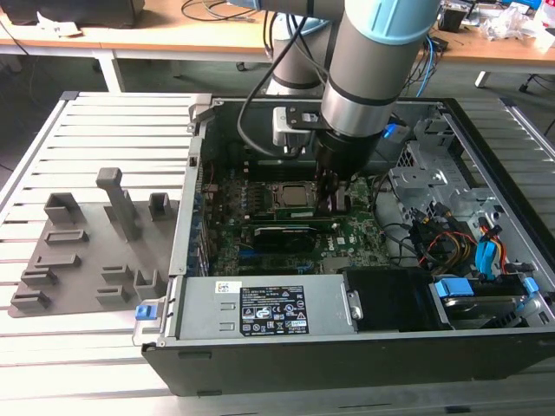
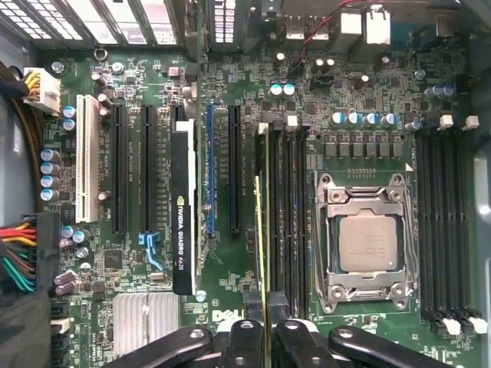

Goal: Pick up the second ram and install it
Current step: 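Insert the second ram into the second slot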

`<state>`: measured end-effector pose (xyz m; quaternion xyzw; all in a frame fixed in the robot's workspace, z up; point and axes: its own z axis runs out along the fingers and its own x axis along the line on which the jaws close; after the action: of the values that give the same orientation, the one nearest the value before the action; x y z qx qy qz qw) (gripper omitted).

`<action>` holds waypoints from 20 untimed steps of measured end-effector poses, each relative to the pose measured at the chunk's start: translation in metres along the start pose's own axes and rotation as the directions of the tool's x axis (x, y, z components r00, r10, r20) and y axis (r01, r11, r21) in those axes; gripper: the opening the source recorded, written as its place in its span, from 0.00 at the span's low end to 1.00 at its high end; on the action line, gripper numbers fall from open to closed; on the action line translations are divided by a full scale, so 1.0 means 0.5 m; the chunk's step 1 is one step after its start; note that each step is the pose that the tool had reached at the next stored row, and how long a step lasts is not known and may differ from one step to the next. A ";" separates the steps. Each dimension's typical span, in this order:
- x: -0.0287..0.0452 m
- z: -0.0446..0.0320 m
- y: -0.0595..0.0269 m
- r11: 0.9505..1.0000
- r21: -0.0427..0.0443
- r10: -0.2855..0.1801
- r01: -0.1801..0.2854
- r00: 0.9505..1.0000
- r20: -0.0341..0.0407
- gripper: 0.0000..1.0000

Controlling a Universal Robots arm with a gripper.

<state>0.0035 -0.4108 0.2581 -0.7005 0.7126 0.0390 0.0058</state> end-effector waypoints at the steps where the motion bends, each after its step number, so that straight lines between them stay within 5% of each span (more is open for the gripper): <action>1: 0.000 0.002 0.000 1.000 0.000 0.000 0.000 1.000 0.000 0.14; 9: 0.001 0.011 -0.001 1.000 0.000 0.000 0.000 1.000 0.000 0.14; 10: -0.014 0.013 0.000 1.000 0.000 0.000 0.000 1.000 0.002 0.14; 11: -0.026 0.015 0.008 1.000 0.001 0.000 0.000 1.000 0.009 0.14; 13: -0.034 0.016 0.025 1.000 0.001 0.001 -0.001 1.000 0.009 0.14; 20: -0.036 0.030 0.040 0.998 0.005 0.062 -0.062 0.998 0.011 0.14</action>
<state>-0.0167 -0.3915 0.2453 -0.6779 0.7340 0.0411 0.0105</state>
